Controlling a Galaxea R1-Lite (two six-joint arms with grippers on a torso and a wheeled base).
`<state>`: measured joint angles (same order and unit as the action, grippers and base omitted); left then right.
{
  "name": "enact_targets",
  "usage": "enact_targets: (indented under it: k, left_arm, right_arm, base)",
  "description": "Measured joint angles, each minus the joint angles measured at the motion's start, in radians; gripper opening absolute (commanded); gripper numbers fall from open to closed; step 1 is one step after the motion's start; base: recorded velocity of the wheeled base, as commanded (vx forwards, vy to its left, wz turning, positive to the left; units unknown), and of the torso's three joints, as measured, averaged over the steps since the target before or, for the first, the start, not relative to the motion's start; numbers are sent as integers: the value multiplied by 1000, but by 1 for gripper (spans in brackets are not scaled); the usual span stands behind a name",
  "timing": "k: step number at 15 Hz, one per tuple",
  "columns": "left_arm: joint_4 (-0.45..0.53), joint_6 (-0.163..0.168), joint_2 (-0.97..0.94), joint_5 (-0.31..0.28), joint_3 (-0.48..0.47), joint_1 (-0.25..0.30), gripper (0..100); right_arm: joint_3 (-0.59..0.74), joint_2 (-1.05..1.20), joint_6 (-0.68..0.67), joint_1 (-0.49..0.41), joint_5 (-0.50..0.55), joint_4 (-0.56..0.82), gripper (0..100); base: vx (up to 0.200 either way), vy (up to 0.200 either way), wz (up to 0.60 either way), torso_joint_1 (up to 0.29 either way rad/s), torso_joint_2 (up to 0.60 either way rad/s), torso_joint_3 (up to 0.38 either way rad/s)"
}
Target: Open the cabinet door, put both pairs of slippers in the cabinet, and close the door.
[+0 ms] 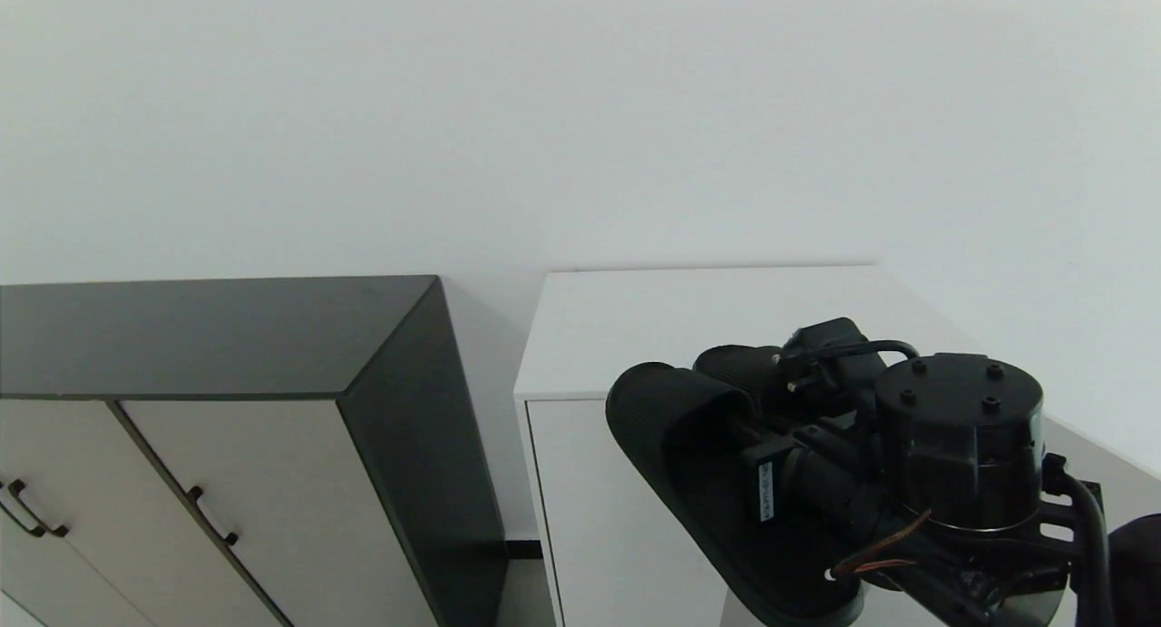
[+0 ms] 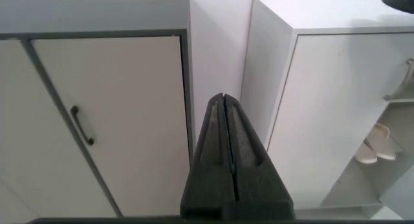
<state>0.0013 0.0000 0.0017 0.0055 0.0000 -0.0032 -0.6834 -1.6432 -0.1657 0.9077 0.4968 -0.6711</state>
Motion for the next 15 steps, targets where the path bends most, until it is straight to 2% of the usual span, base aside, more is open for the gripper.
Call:
enact_targets:
  k: [1,15]
  left_arm:
    - [0,0,0,0,0,0,0]
    - [0,-1,0,0,0,0,0]
  right_arm:
    - [-1,-1,0,0,0,-2,0]
    - [9,-27,3,0,2,-58,0]
  base:
    - [-200,0,0,2,2,2]
    - [0,0,0,0,0,0]
